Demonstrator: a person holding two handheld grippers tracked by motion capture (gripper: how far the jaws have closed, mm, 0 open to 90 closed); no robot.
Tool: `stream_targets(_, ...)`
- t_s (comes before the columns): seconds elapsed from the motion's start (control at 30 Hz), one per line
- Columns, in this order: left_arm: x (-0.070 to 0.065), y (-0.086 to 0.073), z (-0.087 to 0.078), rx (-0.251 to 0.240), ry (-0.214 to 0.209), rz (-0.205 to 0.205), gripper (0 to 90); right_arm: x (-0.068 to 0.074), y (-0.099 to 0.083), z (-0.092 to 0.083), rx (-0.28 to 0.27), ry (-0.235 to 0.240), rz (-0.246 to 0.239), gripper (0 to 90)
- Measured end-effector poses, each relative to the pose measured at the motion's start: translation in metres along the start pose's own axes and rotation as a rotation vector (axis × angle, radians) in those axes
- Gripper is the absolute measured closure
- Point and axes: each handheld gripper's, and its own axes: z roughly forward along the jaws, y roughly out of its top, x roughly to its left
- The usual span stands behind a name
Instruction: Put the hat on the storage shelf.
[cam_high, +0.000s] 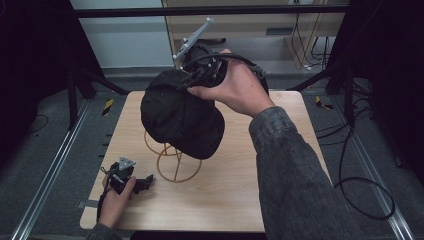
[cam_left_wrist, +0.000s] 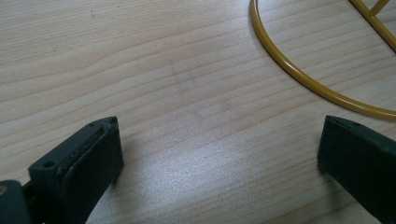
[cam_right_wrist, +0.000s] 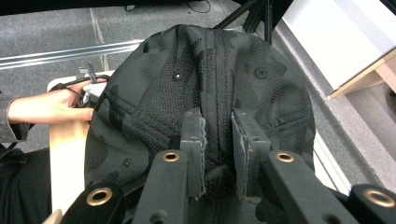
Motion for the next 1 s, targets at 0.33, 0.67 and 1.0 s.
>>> stream_targets(0.33, 0.0, 0.0, 0.0, 0.0, 0.0, 0.0, 0.0, -0.001, 0.0, 0.008, -0.001, -0.004, 0.001, 76.1)
stream_targets(0.67, 0.0, 0.0, 0.0, 0.0, 0.0, 0.0, 0.0, 0.002, 0.015, 0.03, 0.007, 0.011, -0.009, 76.1)
stream_targets(1.0, 0.0, 0.0, 0.0, -0.001, -0.002, 0.001, 0.0, 0.003, 0.024, 0.047, 0.078, 0.003, -0.025, 76.1)
